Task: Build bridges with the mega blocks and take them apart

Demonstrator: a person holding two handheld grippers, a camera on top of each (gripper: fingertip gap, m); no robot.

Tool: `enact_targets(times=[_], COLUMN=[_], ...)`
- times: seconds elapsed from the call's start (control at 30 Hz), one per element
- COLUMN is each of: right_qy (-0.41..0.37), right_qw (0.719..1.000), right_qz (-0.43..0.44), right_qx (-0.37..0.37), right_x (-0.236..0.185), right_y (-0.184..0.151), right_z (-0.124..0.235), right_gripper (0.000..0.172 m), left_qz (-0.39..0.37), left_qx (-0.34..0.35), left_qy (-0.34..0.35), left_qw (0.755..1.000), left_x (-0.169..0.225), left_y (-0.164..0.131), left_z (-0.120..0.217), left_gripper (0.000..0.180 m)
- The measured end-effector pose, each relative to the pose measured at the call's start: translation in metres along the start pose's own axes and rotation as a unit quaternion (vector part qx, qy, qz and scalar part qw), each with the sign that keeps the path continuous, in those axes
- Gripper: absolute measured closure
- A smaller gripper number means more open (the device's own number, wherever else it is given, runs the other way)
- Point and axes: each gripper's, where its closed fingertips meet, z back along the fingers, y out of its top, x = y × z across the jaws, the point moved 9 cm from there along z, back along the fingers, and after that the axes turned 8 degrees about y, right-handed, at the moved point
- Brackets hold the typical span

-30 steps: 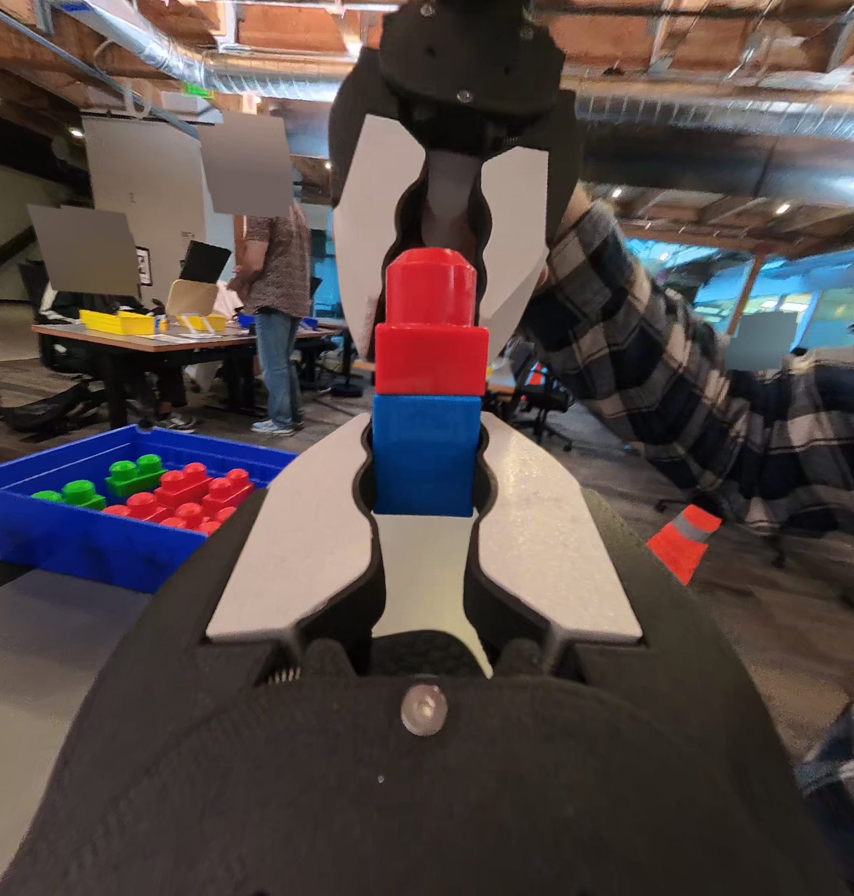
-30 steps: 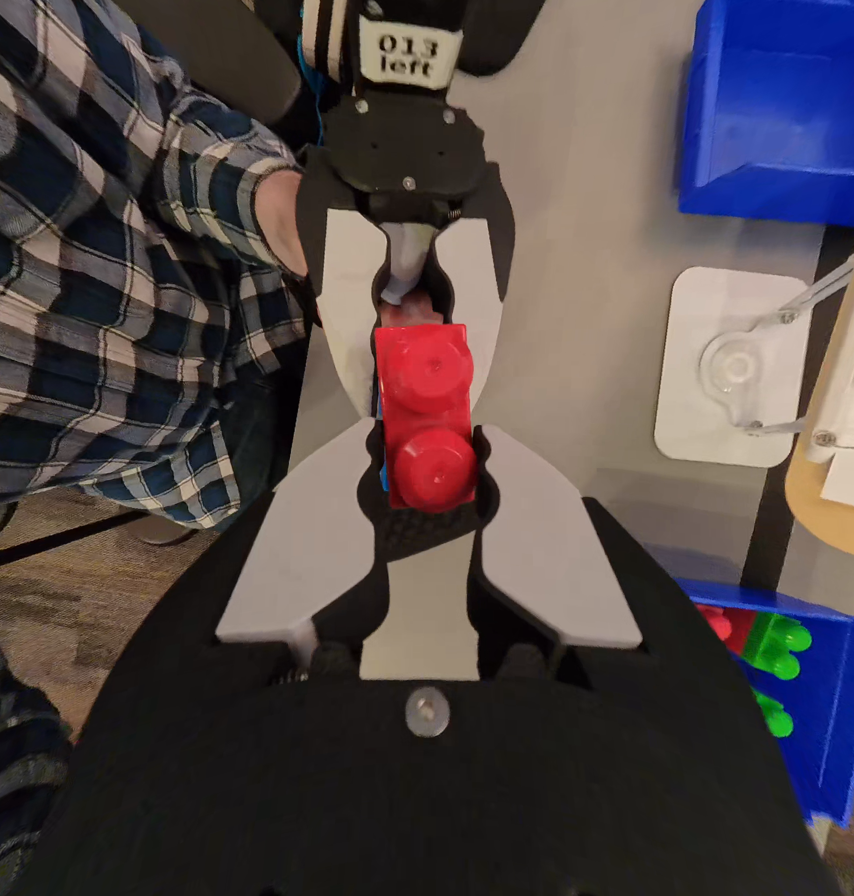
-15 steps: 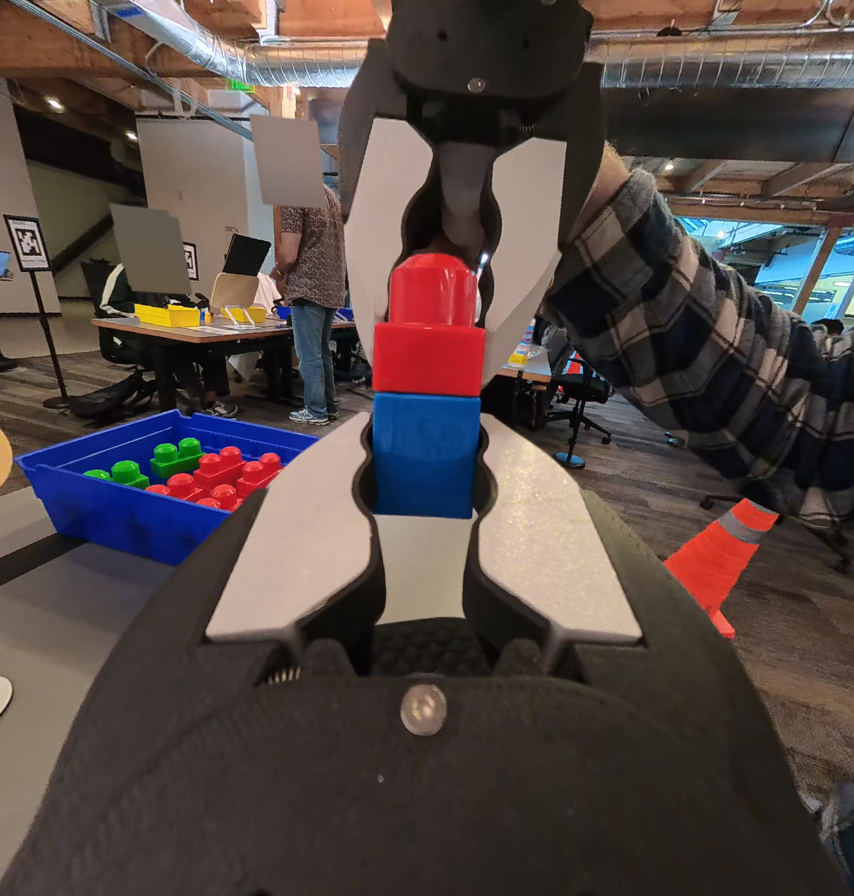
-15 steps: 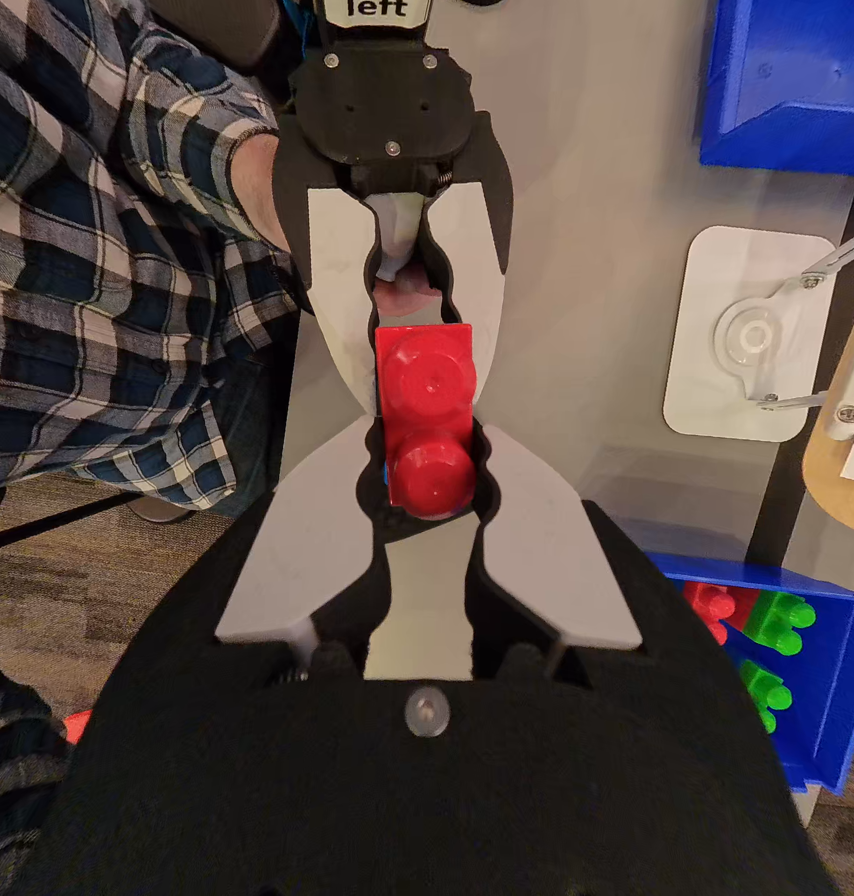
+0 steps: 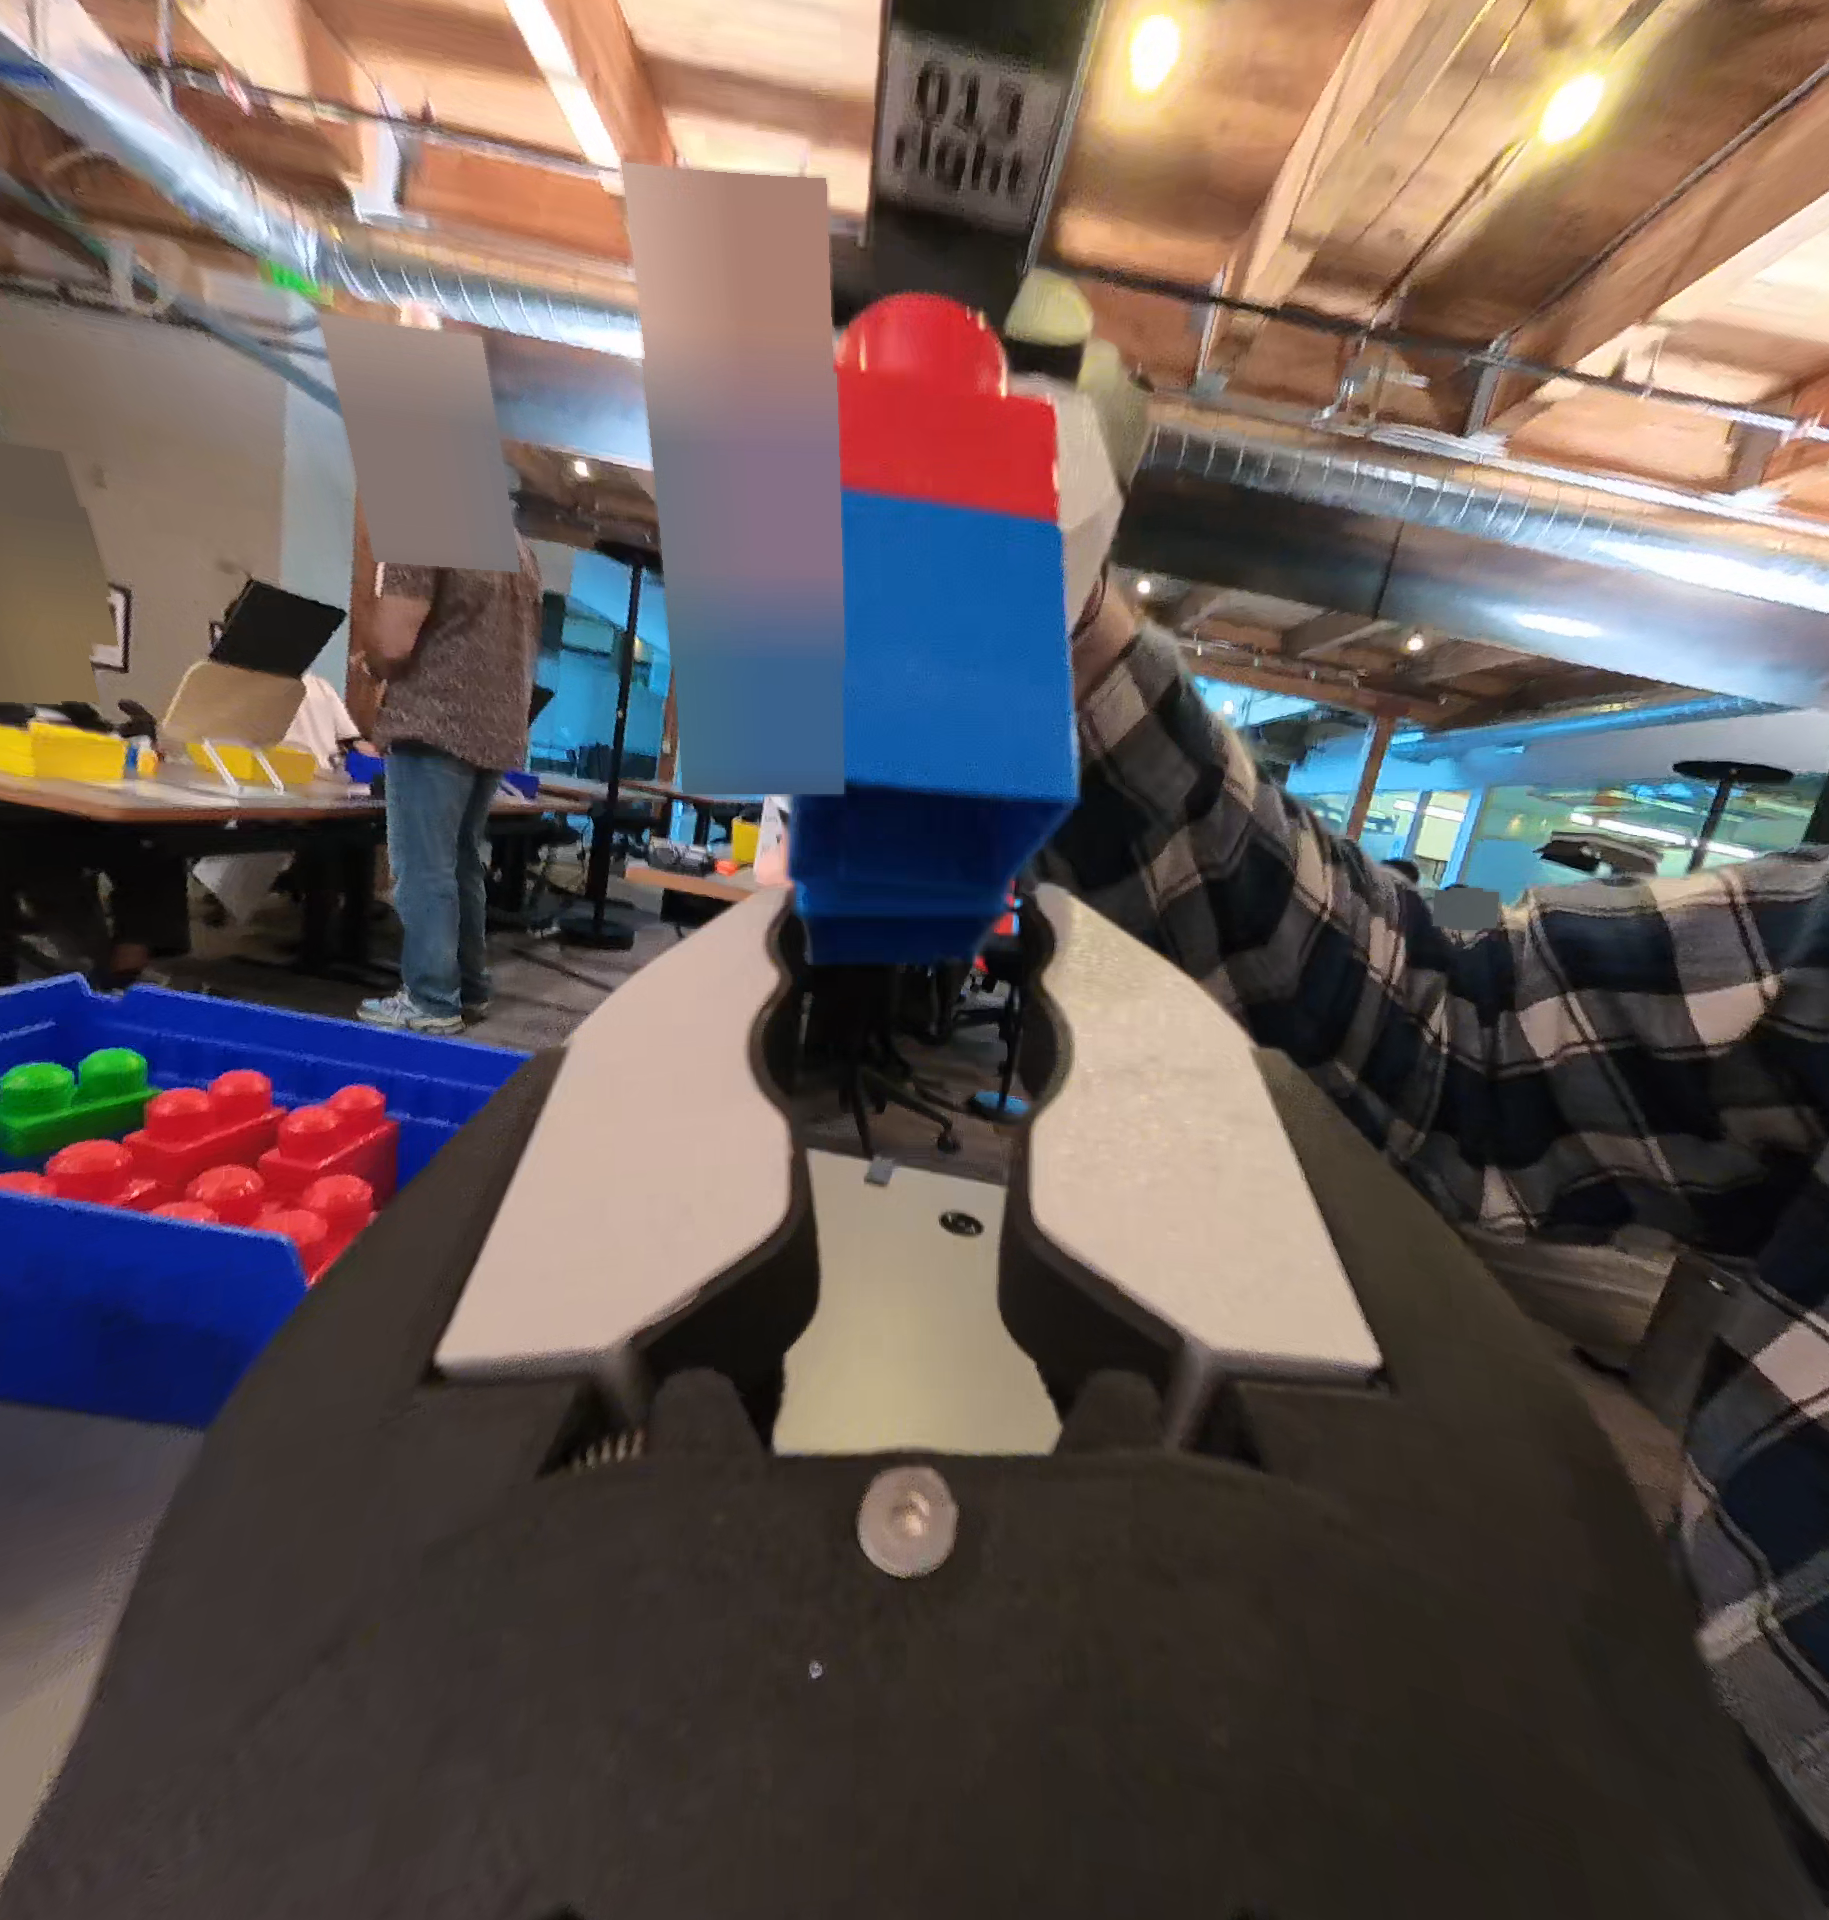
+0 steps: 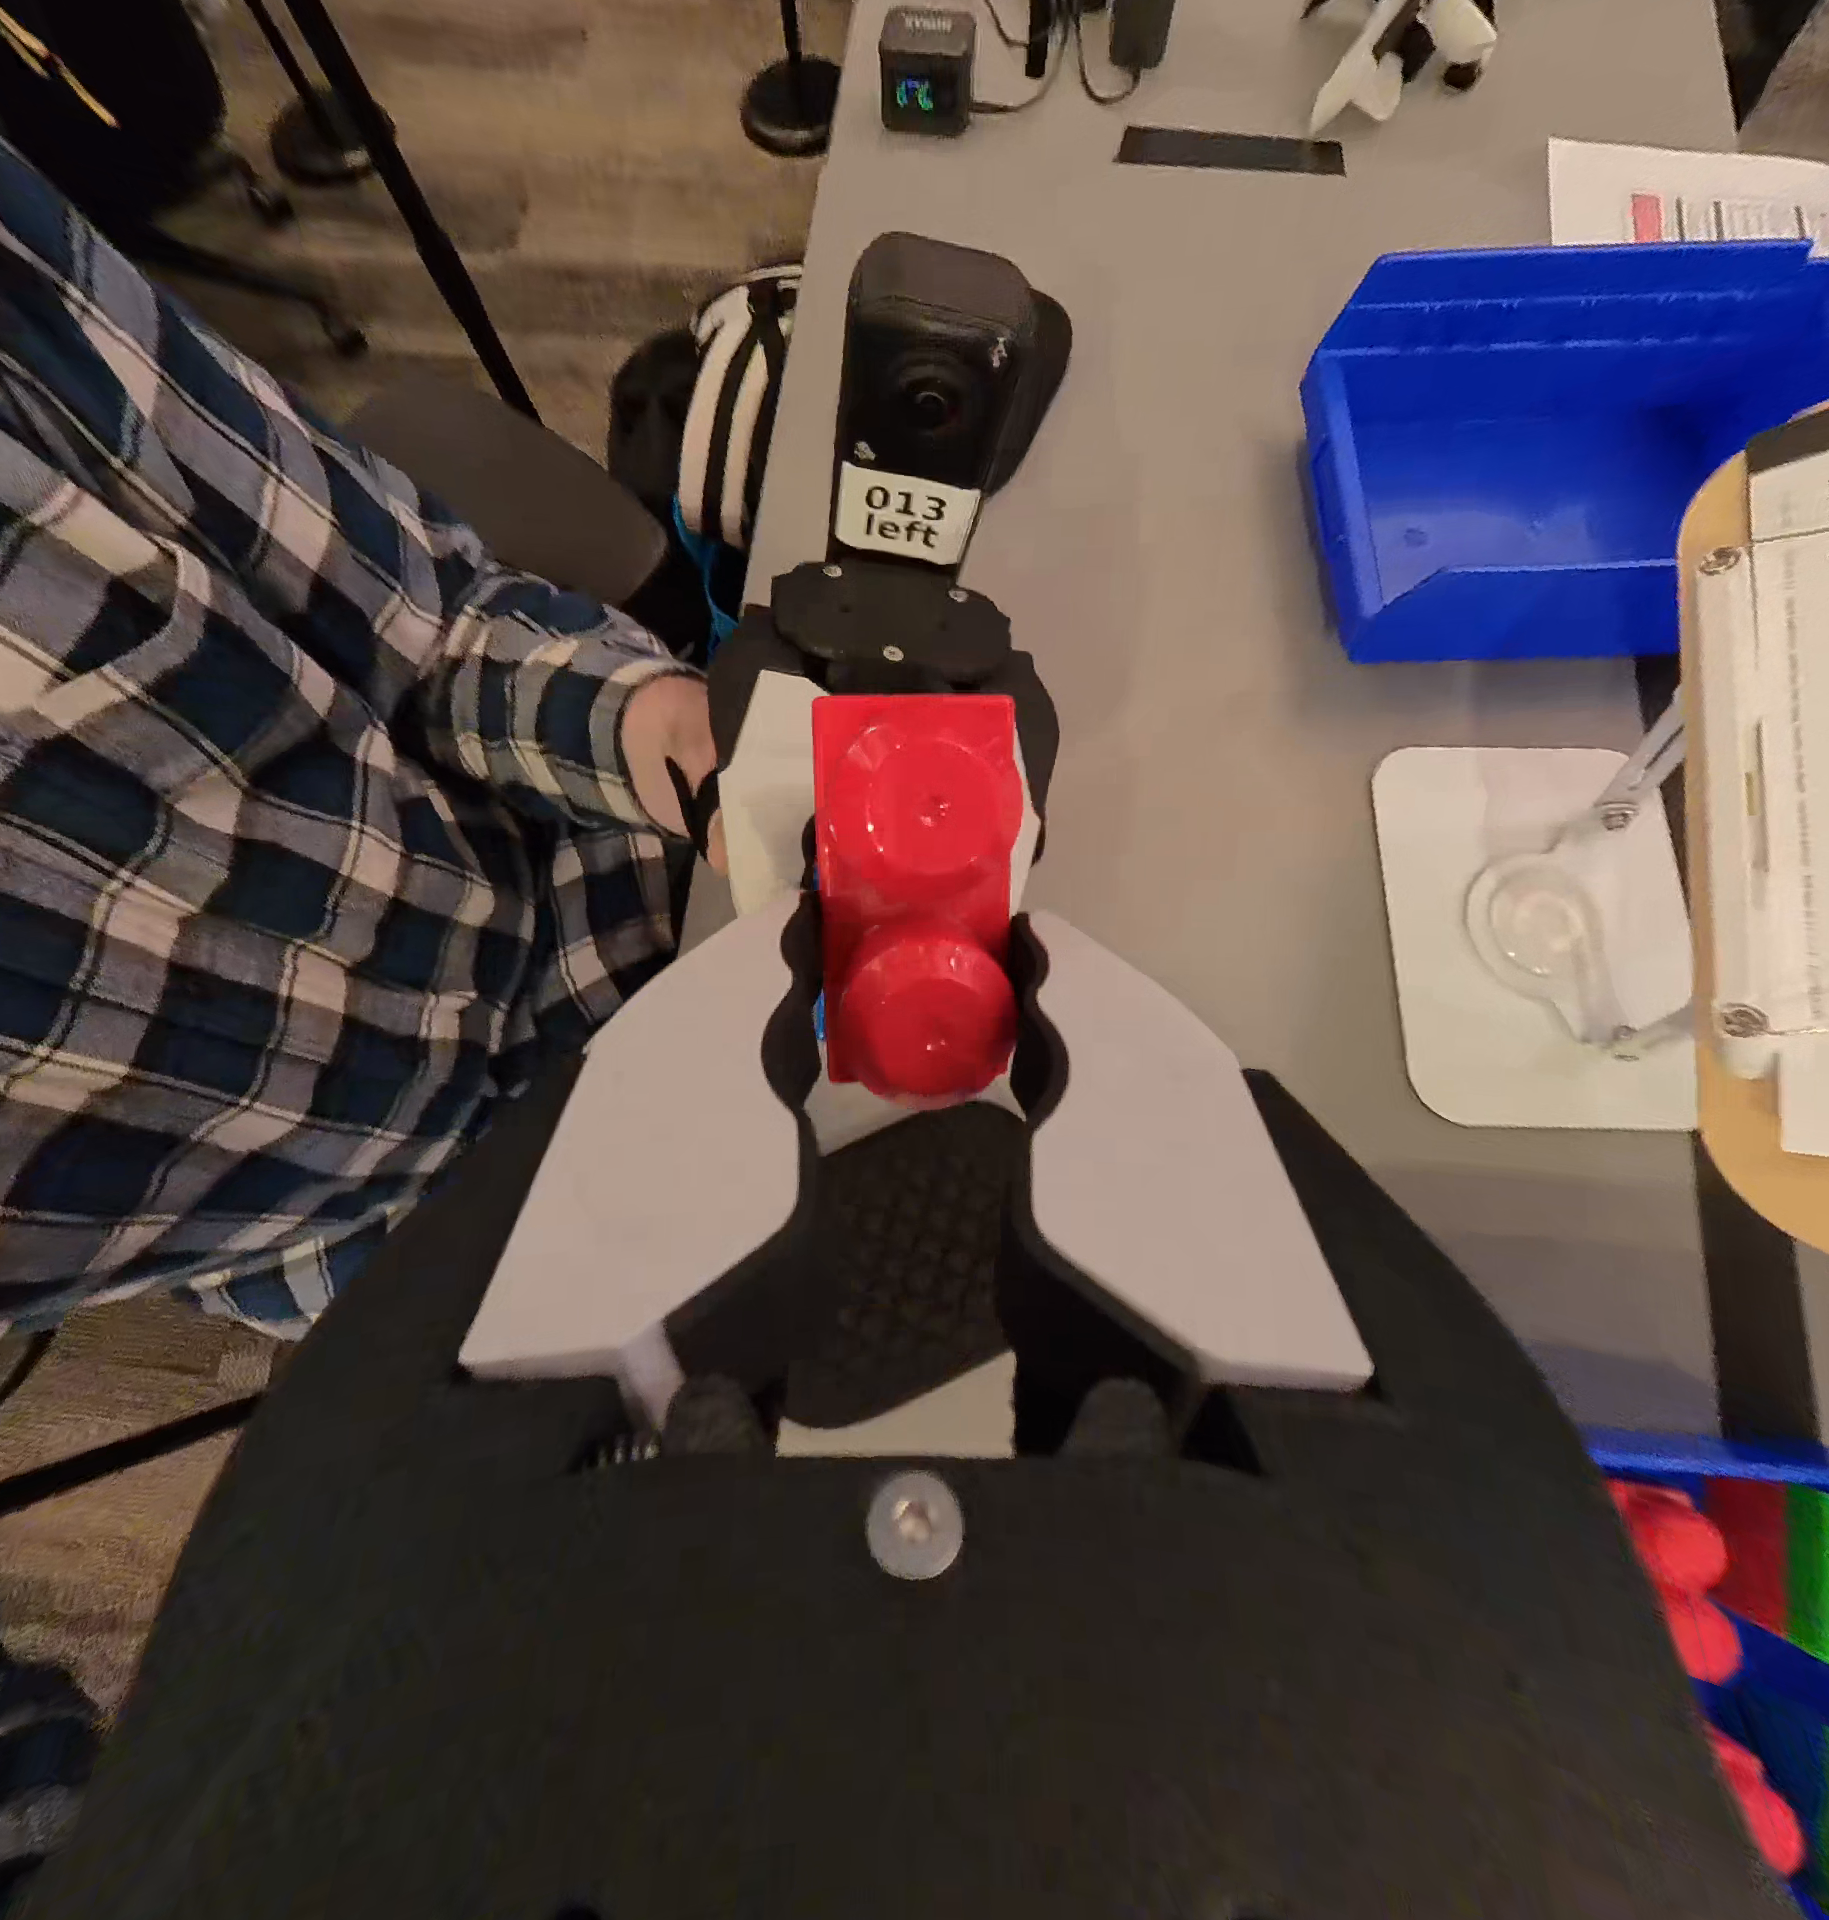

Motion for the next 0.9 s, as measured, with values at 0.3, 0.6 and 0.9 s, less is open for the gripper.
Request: enact_targets(times=[0.3,0.6,0.9], right_qy=[0.025,0.012,-0.022], right_qw=[1.0,1.0,0.999], right_qz=[-0.006,-0.009,0.018], right_qx=[0.002,-0.011,-0.034], right_x=[-0.001,-0.004,-0.01], right_y=[-0.008,-0.009,-0.002], right_z=[-0.004,-0.007,-0.011], right_gripper=[0.136,0.136,0.136], left_qz=[-0.013,-0.021,-0.023], left_qx=[-0.018,-0.032,-0.034], left_qy=[-0.004,0.019,0.038], left_qw=[1.0,0.999,0.998], left_x=[0.002,0.005,0.005], left_y=[-0.002,-0.003,-0.004], left_z=[0.0,0.001,-0.002], left_gripper=[0.147,0.147,0.147])
